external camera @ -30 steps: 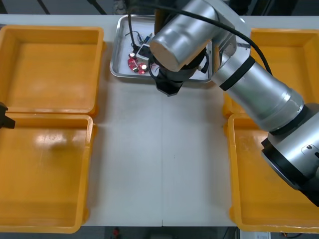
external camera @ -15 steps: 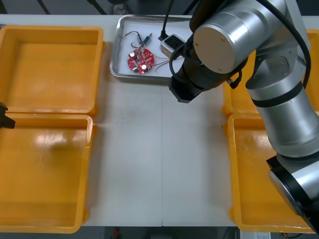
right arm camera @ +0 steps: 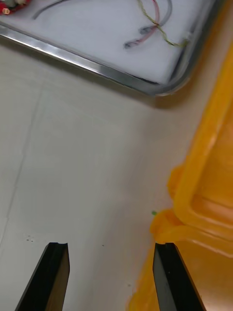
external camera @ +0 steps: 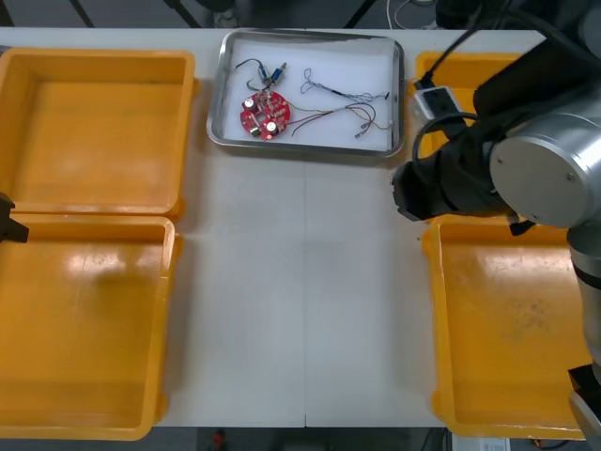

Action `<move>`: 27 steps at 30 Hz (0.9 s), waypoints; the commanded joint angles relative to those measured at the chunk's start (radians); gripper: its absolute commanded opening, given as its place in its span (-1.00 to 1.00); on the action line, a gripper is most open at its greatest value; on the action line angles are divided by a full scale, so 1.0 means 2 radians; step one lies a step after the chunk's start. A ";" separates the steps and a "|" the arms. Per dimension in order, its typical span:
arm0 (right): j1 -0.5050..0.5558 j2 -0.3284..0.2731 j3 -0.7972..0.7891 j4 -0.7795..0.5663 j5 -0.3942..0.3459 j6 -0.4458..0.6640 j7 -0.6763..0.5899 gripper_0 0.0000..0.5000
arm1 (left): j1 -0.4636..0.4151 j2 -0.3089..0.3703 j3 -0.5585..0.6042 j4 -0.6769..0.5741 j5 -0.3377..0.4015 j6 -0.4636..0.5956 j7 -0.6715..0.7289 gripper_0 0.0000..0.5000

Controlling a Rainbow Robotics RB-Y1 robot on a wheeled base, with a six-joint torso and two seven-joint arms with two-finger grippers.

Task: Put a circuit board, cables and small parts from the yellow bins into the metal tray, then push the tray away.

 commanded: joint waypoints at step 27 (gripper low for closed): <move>0.220 -0.121 -0.274 -0.078 -0.139 0.002 -0.011 1.00 | 0.010 0.020 0.016 -0.015 0.002 0.004 -0.034 1.00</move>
